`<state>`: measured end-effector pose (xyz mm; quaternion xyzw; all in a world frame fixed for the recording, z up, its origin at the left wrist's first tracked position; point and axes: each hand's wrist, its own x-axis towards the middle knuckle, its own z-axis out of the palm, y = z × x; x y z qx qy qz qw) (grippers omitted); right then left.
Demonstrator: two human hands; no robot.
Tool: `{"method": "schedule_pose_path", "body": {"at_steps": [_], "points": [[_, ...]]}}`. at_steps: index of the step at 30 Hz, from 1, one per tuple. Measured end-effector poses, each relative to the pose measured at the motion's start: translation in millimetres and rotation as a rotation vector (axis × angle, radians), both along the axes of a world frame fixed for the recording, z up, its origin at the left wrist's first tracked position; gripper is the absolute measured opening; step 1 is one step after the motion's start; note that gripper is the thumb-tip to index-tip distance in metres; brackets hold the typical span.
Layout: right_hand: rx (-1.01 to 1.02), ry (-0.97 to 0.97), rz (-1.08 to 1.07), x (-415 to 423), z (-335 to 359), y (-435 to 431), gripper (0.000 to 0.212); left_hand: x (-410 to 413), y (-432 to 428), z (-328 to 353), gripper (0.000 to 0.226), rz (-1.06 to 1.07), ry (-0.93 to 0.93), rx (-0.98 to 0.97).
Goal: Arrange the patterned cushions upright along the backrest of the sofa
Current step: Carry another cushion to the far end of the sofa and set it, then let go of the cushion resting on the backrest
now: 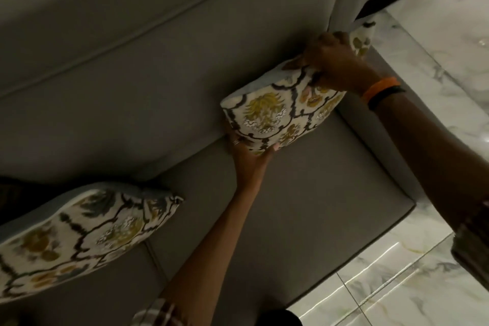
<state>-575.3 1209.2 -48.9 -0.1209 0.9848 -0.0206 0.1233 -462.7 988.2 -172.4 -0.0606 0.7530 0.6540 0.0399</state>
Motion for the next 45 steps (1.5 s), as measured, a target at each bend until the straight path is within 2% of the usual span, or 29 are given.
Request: {"method": "schedule_pose_path", "body": {"at_steps": [3,5,7,9,11,13,15,17,19,22,24,27,29,31,33,38,42,45], "points": [[-0.213,0.196,-0.256,1.5,-29.1,39.2,0.099,-20.1,20.9,-12.9,0.093,0.010,-0.050,-0.062],[-0.495,0.331,-0.448,16.3,-52.4,59.4,0.128,-27.6,22.4,-20.3,0.091,0.027,-0.154,-0.068],[-0.809,0.300,-0.652,32.9,-75.0,71.2,0.139,-31.8,17.3,-25.6,0.088,0.007,-0.212,-0.101],[-1.042,0.088,-0.709,44.0,-89.6,73.7,0.129,-33.5,13.5,-29.5,0.076,-0.027,-0.226,-0.089],[-1.088,-0.060,-0.680,44.5,-99.1,75.5,0.107,-32.1,13.0,-31.0,0.066,-0.045,-0.230,-0.023],[-1.126,-0.017,-0.734,39.7,-104.4,83.5,0.097,-28.6,16.6,-30.4,0.057,-0.068,-0.247,0.044],[-1.166,0.048,-0.788,38.1,-103.0,91.2,0.099,-25.2,22.4,-28.9,0.050,-0.104,-0.289,0.095],[-1.130,0.062,-0.783,41.0,-105.0,95.3,0.100,-27.3,26.8,-30.2,0.051,-0.118,-0.288,0.090],[-1.083,0.030,-0.774,49.1,-111.7,93.8,0.099,-32.6,29.1,-29.7,0.062,-0.120,-0.288,0.065],[-1.030,0.023,-0.842,74.3,-116.8,76.2,0.100,-30.8,21.7,-21.2,0.097,-0.084,-0.242,0.037],[-0.886,0.104,-0.902,99.7,-123.5,52.2,0.102,-13.1,7.5,-22.7,0.112,-0.101,-0.169,-0.034],[-0.616,0.113,-0.963,145.4,-139.9,-4.9,0.101,26.9,-28.5,-41.7,0.098,-0.243,-0.126,-0.406],[-0.455,0.104,-0.883,178.0,-152.2,-51.5,0.097,59.1,-63.8,-57.4,0.086,-0.361,-0.058,-0.713],[-0.359,0.075,-0.780,210.3,-165.0,-98.4,0.093,89.8,-99.5,-68.2,0.080,-0.515,0.047,-0.905],[-0.315,0.017,-0.692,244.3,-175.5,-155.4,0.091,120.9,-142.1,-73.8,0.077,-0.586,0.082,-0.972],[-0.327,-0.137,-0.517,333.0,-197.8,-322.7,0.086,213.4,-286.0,-82.4,0.069,-0.612,0.007,-1.061],[-0.351,-0.240,-0.391,392.3,-200.2,-478.4,0.084,293.2,-441.8,-81.2,0.064,-0.511,-0.100,-1.115],[-0.397,-0.238,-0.319,427.7,-198.5,-603.9,0.082,348.9,-574.3,-82.2,0.063,-0.396,-0.192,-1.126]]}}
